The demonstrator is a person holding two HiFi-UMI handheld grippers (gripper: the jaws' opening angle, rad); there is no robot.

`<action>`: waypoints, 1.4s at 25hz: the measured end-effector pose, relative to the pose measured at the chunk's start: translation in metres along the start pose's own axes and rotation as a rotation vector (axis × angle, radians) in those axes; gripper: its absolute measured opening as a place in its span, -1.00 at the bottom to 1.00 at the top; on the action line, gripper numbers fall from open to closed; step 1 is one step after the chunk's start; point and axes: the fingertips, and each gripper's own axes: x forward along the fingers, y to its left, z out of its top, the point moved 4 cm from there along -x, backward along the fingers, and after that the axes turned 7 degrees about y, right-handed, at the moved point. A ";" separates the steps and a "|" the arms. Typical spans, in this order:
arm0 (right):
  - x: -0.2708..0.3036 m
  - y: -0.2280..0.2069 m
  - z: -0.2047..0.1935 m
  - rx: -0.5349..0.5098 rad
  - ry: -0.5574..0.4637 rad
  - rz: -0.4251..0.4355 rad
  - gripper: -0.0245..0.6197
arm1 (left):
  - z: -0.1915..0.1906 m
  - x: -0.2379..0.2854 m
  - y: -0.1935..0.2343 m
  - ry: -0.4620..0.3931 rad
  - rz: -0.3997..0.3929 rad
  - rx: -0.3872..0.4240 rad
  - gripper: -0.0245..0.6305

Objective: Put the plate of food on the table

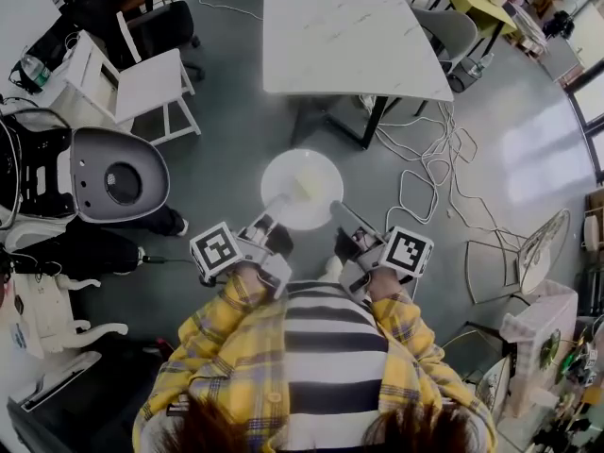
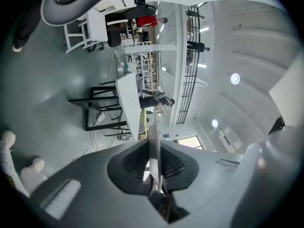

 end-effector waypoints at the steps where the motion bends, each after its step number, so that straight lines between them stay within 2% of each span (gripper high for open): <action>1: 0.000 -0.001 -0.001 0.013 0.000 0.001 -0.81 | 0.000 -0.001 0.002 -0.001 0.005 0.000 -0.86; 6: 0.000 -0.005 -0.003 0.079 -0.015 0.007 -0.87 | -0.001 -0.003 0.004 -0.004 0.016 0.007 -0.87; 10: 0.002 -0.004 -0.005 0.090 -0.024 0.005 -0.88 | 0.001 -0.004 0.002 -0.005 0.001 0.012 -0.88; 19: 0.008 -0.006 -0.006 0.112 -0.047 -0.016 -0.89 | 0.010 -0.007 0.011 0.017 0.034 0.031 -0.88; 23: 0.013 -0.008 -0.009 0.125 -0.057 -0.021 -0.89 | 0.014 -0.005 0.007 0.028 0.001 0.021 -0.88; 29: 0.020 -0.010 -0.011 0.125 -0.077 -0.044 -0.89 | 0.024 -0.009 0.018 0.049 0.036 0.033 -0.88; 35: 0.023 -0.013 -0.002 0.134 -0.091 -0.053 -0.89 | 0.030 0.002 0.020 0.069 0.039 0.033 -0.88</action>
